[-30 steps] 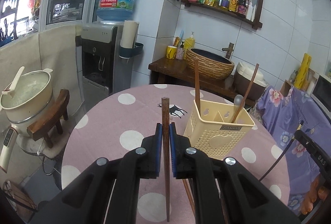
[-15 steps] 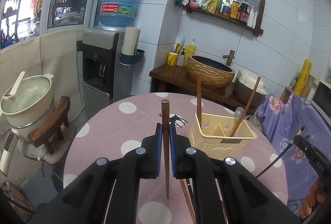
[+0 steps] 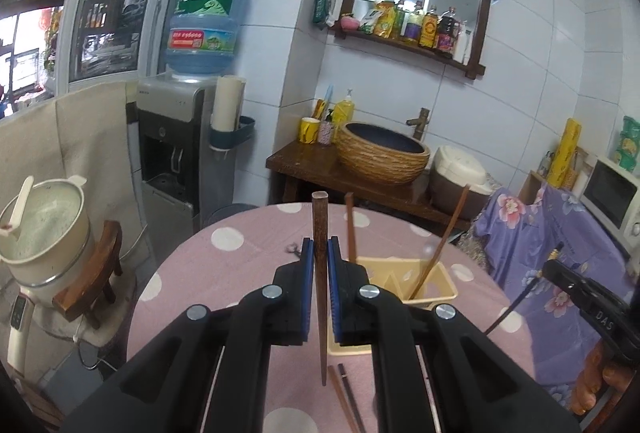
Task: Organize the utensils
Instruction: 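Lower both chopsticks into the cream caddy and open both tools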
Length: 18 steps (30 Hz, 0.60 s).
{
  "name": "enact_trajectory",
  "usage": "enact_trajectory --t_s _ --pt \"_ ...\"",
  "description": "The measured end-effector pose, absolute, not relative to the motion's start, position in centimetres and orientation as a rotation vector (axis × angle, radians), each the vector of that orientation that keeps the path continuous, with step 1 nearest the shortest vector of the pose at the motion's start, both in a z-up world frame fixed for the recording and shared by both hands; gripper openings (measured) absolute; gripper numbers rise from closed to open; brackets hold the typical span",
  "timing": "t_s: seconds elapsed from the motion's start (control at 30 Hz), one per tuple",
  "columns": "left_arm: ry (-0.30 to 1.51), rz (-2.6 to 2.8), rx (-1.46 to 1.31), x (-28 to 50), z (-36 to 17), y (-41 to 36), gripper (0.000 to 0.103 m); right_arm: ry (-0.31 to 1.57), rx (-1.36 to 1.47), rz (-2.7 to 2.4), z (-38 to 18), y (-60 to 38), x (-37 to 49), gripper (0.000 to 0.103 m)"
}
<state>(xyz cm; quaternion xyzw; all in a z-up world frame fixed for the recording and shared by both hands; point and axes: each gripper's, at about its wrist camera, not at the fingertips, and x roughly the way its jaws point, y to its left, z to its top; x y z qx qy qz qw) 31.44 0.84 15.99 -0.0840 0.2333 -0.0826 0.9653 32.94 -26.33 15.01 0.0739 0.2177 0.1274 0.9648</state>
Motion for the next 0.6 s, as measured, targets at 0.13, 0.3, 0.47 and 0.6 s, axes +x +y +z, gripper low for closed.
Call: enact_trajectory --t_s 0.13,0.3,0.47,0.6 --pt "0.449 -0.227 -0.188 32.1 19.6 0.5 0.008 0.393 0.147 0.271 18.9 -25.7 33.7 0.008" --pt "0.405 -0.257 -0.231 33.8 23.9 -0.1 0.008 0.334 0.159 0.262 23.7 -25.0 35.4 0.008" --pt "0.372 -0.238 -0.243 36.1 25.1 -1.5 0.008 0.310 0.160 0.213 25.1 -24.5 38.0 0.008" --pt "0.377 -0.211 -0.233 37.4 23.2 -2.5 0.008 0.333 0.146 0.180 22.7 -23.9 40.1 0.008"
